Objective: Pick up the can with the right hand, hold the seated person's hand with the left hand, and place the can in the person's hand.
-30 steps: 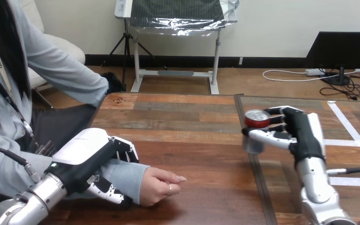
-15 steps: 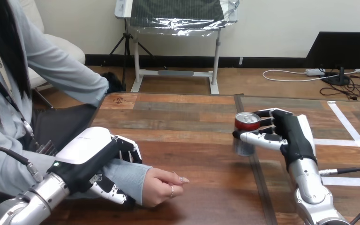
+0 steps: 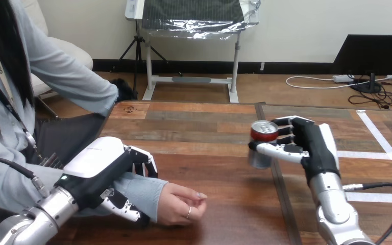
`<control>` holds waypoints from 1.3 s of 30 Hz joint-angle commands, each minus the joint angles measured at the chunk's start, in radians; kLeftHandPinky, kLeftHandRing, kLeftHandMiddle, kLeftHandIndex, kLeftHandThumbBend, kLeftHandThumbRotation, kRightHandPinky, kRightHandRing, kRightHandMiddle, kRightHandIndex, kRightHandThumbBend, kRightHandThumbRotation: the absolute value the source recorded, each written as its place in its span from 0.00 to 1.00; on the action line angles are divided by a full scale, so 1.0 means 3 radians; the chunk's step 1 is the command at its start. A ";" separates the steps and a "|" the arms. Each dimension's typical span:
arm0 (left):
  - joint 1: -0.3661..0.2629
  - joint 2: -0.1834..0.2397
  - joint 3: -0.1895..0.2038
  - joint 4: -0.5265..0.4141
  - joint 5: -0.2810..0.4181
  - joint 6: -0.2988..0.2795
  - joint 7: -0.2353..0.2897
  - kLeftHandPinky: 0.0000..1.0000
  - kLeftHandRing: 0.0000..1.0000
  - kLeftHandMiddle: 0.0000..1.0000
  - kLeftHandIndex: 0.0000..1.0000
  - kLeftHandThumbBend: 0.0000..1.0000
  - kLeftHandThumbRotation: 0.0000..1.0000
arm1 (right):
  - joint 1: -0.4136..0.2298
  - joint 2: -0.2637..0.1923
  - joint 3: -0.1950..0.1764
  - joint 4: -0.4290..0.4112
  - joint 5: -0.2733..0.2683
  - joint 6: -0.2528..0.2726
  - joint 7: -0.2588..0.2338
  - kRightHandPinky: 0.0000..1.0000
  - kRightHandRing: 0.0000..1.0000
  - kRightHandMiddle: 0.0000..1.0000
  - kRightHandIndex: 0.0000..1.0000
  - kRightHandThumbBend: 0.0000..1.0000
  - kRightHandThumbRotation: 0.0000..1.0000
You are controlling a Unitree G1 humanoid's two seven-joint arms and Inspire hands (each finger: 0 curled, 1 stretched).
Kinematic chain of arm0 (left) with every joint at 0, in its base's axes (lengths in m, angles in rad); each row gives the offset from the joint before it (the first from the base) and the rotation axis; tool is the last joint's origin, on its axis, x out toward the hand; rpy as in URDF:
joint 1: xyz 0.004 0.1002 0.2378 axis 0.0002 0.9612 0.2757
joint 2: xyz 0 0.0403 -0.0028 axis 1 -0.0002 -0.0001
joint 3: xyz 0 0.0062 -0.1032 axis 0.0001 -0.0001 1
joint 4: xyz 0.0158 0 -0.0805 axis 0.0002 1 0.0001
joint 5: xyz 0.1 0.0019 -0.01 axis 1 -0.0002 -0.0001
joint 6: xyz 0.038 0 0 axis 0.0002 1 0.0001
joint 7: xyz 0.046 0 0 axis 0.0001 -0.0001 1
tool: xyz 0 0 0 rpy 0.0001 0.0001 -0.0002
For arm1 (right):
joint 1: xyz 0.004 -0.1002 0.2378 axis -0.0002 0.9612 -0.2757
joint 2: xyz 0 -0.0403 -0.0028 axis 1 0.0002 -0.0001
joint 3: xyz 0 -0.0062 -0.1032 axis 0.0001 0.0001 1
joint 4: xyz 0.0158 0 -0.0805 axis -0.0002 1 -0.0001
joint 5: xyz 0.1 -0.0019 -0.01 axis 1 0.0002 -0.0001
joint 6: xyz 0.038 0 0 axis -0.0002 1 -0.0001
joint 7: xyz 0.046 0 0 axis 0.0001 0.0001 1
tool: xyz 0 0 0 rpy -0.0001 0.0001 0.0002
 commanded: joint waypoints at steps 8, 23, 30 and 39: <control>-0.0229 -0.0238 0.0065 -0.0226 -0.0180 -0.0090 0.0034 0.29 0.34 0.42 0.46 0.99 0.00 | 0.0047 0.0111 0.0036 -0.0494 0.0061 -0.0332 0.0091 0.39 0.44 0.51 0.52 0.78 0.00; -0.0260 -0.0316 0.0052 -0.0225 -0.0309 -0.0044 -0.0112 0.30 0.36 0.44 0.47 1.00 0.00 | 0.0394 0.0236 0.0128 -0.1104 0.0091 -0.0271 0.0252 0.39 0.45 0.51 0.52 0.76 0.00; -0.0287 -0.0354 0.0040 -0.0217 -0.0305 -0.0038 -0.0108 0.32 0.37 0.45 0.47 1.00 0.00 | 0.0551 0.0286 0.0170 -0.1383 0.0135 -0.0235 0.0390 0.39 0.44 0.50 0.52 0.76 0.00; -0.0317 -0.0401 0.0038 -0.0184 -0.0306 -0.0033 -0.0114 0.34 0.39 0.46 0.47 1.00 0.00 | 0.0714 0.0357 0.0193 -0.1667 0.0257 -0.0155 0.0554 0.39 0.44 0.50 0.53 0.75 0.00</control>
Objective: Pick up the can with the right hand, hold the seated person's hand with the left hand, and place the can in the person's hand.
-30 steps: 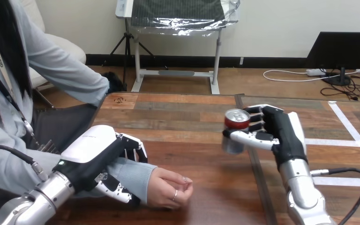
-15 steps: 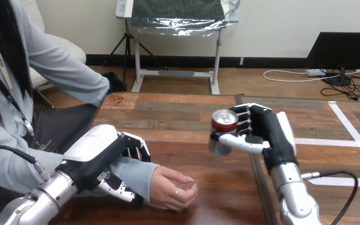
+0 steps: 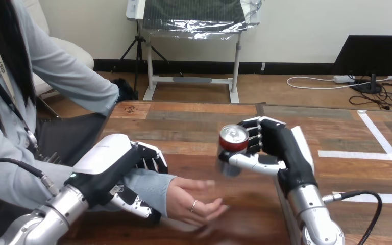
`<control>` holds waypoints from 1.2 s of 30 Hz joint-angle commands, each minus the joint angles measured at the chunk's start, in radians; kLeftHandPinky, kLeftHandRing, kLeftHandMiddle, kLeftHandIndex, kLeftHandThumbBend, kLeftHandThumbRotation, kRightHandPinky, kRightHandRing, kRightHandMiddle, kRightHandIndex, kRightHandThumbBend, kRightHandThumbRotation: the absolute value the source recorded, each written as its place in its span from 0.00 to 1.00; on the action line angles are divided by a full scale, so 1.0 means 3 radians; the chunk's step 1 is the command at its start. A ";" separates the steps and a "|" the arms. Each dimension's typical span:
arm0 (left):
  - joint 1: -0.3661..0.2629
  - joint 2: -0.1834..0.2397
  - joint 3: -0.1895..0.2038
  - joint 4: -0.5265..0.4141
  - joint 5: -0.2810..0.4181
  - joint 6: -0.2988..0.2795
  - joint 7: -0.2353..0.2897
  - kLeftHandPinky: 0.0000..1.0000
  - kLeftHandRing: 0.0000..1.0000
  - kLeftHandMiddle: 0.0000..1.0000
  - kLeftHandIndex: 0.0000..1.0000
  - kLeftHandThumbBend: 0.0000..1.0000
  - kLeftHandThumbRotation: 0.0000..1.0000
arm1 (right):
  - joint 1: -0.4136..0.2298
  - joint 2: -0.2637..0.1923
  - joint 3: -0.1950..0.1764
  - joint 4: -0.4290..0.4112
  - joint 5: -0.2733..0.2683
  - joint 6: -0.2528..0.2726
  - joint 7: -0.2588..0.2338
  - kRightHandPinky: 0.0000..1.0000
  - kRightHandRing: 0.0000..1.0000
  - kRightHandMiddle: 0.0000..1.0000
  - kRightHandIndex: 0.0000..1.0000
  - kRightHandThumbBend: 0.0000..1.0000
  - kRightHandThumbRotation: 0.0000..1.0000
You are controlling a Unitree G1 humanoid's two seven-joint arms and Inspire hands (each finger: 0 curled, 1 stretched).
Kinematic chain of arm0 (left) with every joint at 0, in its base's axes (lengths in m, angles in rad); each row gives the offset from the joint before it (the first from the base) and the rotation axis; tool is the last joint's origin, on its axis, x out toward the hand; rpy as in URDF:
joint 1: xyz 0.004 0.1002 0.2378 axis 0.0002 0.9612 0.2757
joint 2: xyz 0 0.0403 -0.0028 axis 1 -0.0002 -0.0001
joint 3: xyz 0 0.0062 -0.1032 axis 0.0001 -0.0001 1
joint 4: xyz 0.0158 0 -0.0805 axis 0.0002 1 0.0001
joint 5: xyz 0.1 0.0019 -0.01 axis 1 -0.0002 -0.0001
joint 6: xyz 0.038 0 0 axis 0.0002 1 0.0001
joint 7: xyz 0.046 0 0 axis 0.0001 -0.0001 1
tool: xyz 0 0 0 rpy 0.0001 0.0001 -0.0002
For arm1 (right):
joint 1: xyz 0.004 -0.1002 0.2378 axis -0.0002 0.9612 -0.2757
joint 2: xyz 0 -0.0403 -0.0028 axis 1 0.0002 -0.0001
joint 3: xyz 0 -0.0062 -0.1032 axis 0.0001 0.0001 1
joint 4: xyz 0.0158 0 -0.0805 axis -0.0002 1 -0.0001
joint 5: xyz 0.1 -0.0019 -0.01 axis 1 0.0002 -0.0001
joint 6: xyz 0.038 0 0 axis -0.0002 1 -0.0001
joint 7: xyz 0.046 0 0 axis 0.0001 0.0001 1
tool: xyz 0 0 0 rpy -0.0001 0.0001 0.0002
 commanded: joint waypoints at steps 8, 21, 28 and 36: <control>-0.0309 -0.0237 0.0032 -0.0184 -0.0120 -0.0050 -0.0017 0.34 0.40 0.46 0.47 1.00 0.00 | 0.0042 0.0087 0.0019 -0.0589 0.0143 0.0083 0.0108 0.39 0.44 0.50 0.52 0.75 0.00; -0.0306 -0.0269 0.0044 -0.0241 -0.0194 -0.0017 -0.0108 0.35 0.40 0.46 0.47 1.00 0.00 | 0.0192 0.0103 0.0082 -0.0826 0.0074 0.0137 0.0110 0.39 0.44 0.50 0.52 0.76 0.00; -0.0301 -0.0286 0.0053 -0.0264 -0.0228 -0.0010 -0.0141 0.35 0.40 0.45 0.47 1.00 0.00 | 0.0218 0.0105 0.0103 -0.0837 0.0061 0.0119 0.0122 0.39 0.44 0.50 0.52 0.77 0.00; -0.0299 -0.0308 0.0071 -0.0270 -0.0223 0.0002 -0.0152 0.35 0.40 0.45 0.47 1.00 0.00 | 0.0244 0.0126 0.0126 -0.0860 0.0074 0.0122 0.0128 0.40 0.44 0.50 0.52 0.78 0.00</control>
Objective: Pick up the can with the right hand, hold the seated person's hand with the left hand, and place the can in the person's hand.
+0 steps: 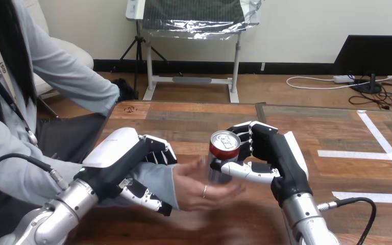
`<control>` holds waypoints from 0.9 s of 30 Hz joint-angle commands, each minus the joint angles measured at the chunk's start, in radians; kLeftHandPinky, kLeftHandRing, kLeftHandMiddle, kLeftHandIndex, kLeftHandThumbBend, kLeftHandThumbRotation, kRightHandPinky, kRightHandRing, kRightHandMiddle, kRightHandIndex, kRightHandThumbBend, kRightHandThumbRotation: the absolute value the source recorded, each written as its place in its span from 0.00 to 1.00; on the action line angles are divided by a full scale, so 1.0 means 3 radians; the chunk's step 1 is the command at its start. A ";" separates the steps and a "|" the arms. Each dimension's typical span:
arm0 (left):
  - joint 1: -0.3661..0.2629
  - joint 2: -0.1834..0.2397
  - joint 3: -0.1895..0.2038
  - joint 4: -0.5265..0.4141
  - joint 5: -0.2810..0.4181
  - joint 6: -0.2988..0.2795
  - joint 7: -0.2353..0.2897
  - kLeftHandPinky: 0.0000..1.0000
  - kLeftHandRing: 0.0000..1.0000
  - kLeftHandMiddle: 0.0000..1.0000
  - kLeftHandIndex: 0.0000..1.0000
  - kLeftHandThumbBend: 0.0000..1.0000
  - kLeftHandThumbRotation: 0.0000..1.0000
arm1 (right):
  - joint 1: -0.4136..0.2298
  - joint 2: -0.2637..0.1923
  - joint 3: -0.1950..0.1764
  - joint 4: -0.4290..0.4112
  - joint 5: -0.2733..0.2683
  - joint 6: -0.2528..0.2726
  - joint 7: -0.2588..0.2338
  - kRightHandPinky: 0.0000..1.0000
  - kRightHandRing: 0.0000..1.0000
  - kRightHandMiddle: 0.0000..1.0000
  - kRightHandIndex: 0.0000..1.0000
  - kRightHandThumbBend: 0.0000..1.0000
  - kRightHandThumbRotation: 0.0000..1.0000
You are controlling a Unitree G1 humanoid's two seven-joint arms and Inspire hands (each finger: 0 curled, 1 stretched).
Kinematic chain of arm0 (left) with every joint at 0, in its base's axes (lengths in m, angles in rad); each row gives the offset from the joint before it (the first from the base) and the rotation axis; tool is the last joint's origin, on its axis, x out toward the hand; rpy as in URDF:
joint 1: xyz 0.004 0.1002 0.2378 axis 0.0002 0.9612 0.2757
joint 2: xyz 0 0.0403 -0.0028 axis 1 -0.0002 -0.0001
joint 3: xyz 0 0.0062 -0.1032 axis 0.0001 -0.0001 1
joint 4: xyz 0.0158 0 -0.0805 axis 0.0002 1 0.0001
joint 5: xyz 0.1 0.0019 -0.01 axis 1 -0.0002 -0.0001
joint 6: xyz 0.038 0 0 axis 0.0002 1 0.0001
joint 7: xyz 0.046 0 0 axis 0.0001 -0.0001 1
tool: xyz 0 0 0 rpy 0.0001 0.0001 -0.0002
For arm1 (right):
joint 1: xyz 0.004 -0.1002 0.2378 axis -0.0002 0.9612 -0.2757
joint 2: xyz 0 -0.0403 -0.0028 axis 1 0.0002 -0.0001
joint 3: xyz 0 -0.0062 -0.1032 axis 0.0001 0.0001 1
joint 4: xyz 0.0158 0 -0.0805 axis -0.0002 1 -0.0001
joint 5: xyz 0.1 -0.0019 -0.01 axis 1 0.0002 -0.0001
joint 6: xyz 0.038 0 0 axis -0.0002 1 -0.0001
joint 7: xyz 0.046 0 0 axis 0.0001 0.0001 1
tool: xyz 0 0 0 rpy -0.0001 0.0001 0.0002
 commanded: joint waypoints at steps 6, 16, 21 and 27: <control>-0.0242 -0.0180 0.0034 -0.0206 -0.0080 -0.0052 -0.0008 0.35 0.40 0.46 0.47 1.00 0.00 | -0.0079 0.0043 0.0060 -0.0323 -0.0030 -0.0032 -0.0032 0.40 0.44 0.49 0.51 0.79 0.00; -0.0238 -0.0210 0.0051 -0.0198 -0.0062 -0.0066 -0.0004 0.35 0.40 0.46 0.47 1.00 0.00 | 0.0056 0.0098 0.0125 -0.0569 -0.0026 0.0076 -0.0011 0.39 0.43 0.49 0.51 0.79 0.00; -0.0243 -0.0226 0.0055 -0.0180 -0.0044 -0.0087 0.0017 0.34 0.39 0.45 0.47 1.00 0.00 | 0.0106 0.0112 0.0149 -0.0657 -0.0010 0.0089 0.0019 0.39 0.43 0.49 0.51 0.79 0.00; -0.0240 -0.0249 0.0057 -0.0172 -0.0047 -0.0070 0.0012 0.33 0.37 0.43 0.47 1.00 0.00 | 0.0190 0.0136 0.0190 -0.0817 -0.0011 0.0149 0.0034 0.38 0.43 0.49 0.51 0.79 0.00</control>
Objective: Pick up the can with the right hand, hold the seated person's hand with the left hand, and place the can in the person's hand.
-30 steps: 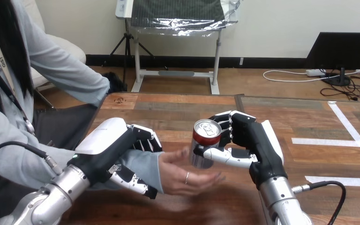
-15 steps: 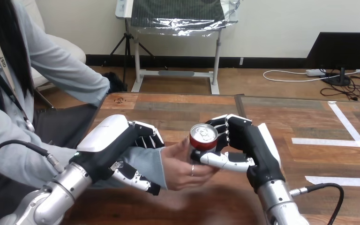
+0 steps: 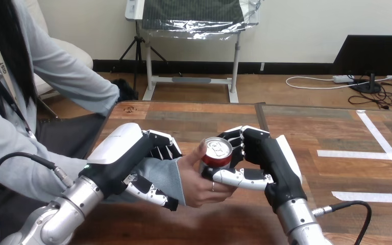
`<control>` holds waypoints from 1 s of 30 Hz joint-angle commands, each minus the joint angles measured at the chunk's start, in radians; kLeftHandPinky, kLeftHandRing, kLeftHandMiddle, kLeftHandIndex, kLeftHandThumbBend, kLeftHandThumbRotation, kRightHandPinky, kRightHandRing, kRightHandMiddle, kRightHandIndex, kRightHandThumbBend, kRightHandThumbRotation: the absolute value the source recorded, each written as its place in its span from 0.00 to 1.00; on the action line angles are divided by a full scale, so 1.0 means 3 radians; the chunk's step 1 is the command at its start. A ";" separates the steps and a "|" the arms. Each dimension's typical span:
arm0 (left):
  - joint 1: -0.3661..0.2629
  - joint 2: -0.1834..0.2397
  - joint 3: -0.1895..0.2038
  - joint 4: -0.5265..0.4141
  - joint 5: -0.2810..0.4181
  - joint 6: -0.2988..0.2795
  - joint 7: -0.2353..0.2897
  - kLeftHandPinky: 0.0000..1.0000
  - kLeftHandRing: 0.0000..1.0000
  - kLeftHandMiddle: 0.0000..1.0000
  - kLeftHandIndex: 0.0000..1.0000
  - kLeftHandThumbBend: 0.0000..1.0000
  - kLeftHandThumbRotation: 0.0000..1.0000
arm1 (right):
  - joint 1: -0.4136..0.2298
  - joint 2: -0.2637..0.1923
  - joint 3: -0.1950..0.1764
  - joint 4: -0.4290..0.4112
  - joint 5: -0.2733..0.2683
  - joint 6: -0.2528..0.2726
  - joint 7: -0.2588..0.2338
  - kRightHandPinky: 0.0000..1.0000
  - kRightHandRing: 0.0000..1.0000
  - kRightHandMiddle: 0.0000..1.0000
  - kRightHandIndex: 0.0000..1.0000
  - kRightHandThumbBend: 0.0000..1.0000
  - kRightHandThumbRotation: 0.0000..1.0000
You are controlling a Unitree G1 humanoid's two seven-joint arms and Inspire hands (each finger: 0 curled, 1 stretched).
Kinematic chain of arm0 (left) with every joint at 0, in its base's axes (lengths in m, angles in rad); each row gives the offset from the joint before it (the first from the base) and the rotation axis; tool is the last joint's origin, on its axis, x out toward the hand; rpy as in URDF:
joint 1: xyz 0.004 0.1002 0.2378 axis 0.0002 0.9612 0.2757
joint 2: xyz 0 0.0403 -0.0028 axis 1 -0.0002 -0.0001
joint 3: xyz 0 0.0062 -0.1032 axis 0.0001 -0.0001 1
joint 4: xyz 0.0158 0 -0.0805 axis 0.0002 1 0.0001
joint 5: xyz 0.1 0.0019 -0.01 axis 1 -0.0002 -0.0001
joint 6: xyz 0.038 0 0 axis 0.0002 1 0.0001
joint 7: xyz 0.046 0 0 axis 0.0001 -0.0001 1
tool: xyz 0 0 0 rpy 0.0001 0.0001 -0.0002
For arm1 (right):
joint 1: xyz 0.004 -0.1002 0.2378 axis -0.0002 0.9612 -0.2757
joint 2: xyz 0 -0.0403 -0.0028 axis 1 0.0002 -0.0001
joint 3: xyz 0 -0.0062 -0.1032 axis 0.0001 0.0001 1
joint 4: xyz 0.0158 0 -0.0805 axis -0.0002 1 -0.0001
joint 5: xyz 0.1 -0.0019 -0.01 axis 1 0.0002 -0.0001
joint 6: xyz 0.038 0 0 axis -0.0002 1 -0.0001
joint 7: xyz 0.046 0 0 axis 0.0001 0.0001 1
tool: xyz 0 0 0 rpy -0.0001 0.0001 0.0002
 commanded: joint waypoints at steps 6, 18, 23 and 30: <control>-0.0212 -0.0156 -0.0012 -0.0155 -0.0040 -0.0041 0.0015 0.31 0.36 0.42 0.47 1.00 0.00 | 0.0014 0.0075 0.0076 -0.0548 0.0024 0.0093 0.0026 0.38 0.43 0.48 0.50 0.79 0.00; -0.0189 -0.0171 -0.0009 -0.0181 -0.0034 -0.0030 0.0023 0.31 0.36 0.43 0.48 1.00 0.00 | 0.0105 0.0067 0.0092 -0.0747 0.0040 0.0223 0.0064 0.37 0.42 0.47 0.50 0.79 0.00; -0.0180 -0.0175 -0.0005 -0.0187 -0.0043 -0.0021 0.0013 0.30 0.34 0.41 0.47 1.00 0.00 | 0.0118 0.0072 0.0086 -0.0768 0.0088 0.0244 0.0100 0.37 0.42 0.47 0.50 0.79 0.00; -0.0181 -0.0179 -0.0002 -0.0141 -0.0047 -0.0055 0.0025 0.30 0.35 0.42 0.47 1.00 0.00 | 0.0121 0.0063 0.0083 -0.0782 0.0091 0.0257 0.0112 0.37 0.42 0.47 0.50 0.79 0.00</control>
